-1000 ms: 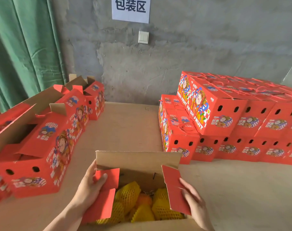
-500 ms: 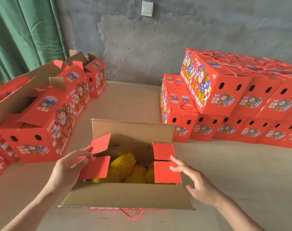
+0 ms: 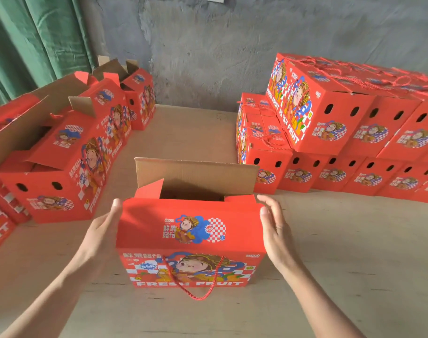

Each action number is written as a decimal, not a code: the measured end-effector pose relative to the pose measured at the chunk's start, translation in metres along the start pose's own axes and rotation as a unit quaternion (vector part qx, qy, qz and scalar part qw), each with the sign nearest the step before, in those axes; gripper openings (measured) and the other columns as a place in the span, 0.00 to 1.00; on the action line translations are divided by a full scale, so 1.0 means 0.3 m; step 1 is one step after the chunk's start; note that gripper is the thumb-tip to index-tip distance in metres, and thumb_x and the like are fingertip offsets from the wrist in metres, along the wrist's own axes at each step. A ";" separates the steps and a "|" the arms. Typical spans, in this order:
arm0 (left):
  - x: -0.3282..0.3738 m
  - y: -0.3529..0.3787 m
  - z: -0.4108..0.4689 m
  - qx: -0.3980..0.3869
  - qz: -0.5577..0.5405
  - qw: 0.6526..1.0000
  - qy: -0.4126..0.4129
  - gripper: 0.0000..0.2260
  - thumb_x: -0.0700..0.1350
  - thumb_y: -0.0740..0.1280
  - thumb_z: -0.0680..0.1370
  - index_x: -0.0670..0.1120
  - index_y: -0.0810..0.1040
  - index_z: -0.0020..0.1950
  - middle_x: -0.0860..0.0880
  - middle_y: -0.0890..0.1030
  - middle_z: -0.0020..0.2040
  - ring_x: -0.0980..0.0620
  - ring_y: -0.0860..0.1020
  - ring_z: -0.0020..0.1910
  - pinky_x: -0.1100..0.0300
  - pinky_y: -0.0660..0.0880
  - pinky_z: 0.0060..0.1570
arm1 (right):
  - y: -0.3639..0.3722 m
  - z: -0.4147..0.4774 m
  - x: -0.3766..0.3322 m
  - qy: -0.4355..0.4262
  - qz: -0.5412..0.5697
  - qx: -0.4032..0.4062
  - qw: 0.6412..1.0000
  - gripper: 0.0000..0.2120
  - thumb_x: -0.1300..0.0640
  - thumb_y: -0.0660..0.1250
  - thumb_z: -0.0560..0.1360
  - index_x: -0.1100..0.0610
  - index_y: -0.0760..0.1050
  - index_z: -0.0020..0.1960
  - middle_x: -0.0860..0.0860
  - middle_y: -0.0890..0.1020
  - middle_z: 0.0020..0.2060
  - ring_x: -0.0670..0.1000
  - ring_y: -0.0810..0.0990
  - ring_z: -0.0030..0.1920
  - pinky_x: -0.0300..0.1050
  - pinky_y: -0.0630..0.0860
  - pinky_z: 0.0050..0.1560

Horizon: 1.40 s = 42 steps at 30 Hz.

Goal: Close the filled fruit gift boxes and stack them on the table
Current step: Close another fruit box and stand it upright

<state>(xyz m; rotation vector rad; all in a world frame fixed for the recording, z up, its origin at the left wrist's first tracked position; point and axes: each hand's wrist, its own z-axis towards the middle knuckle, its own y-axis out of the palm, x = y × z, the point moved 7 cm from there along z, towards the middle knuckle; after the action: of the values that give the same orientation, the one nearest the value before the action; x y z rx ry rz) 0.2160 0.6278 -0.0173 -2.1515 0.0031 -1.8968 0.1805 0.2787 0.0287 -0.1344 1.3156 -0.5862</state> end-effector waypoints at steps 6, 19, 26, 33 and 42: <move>0.145 0.077 -0.067 0.119 0.161 0.970 0.136 0.13 0.50 0.60 0.80 0.46 0.71 0.62 0.51 0.76 0.36 0.42 0.74 0.39 0.53 0.68 0.41 | 0.007 -0.028 0.007 -0.040 -0.070 0.115 0.990 0.11 0.60 0.56 0.81 0.54 0.75 0.56 0.41 0.70 0.28 0.44 0.70 0.28 0.38 0.63 0.35; 0.156 0.069 -0.065 0.143 0.222 0.945 0.194 0.19 0.53 0.56 0.77 0.44 0.81 0.53 0.45 0.81 0.54 0.44 0.76 0.49 0.57 0.67 0.46 | 0.005 -0.027 0.001 -0.088 -0.080 0.118 0.986 0.08 0.70 0.59 0.78 0.65 0.77 0.50 0.51 0.79 0.46 0.49 0.77 0.48 0.37 0.70 0.50; 0.132 0.071 -0.031 0.135 0.228 0.950 0.164 0.10 0.45 0.62 0.80 0.41 0.80 0.54 0.44 0.79 0.55 0.43 0.75 0.52 0.55 0.67 0.49 | 0.007 0.001 0.006 -0.077 -0.083 0.112 0.987 0.08 0.74 0.59 0.75 0.69 0.76 0.44 0.58 0.79 0.47 0.53 0.76 0.48 0.30 0.67 0.52; 0.111 0.047 0.005 0.093 0.146 0.977 0.124 0.08 0.48 0.67 0.77 0.44 0.81 0.46 0.49 0.79 0.55 0.52 0.74 0.51 0.57 0.69 0.51 | -0.002 0.047 0.041 -0.006 -0.017 0.076 0.997 0.08 0.70 0.62 0.76 0.69 0.79 0.42 0.59 0.79 0.48 0.50 0.75 0.48 0.31 0.68 0.51; 0.107 0.028 -0.005 0.117 0.122 0.978 0.119 0.09 0.46 0.65 0.78 0.42 0.82 0.51 0.46 0.81 0.55 0.45 0.77 0.52 0.47 0.74 0.53 | 0.001 0.064 0.028 -0.029 -0.040 0.077 0.996 0.10 0.72 0.62 0.75 0.69 0.79 0.38 0.59 0.78 0.44 0.51 0.75 0.45 0.27 0.66 0.46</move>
<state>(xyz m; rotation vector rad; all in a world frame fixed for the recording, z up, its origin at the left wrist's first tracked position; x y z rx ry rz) 0.2206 0.6137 0.0124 -1.6798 0.0824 -1.8923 0.1995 0.2704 0.0264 -0.0778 1.2076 -0.7439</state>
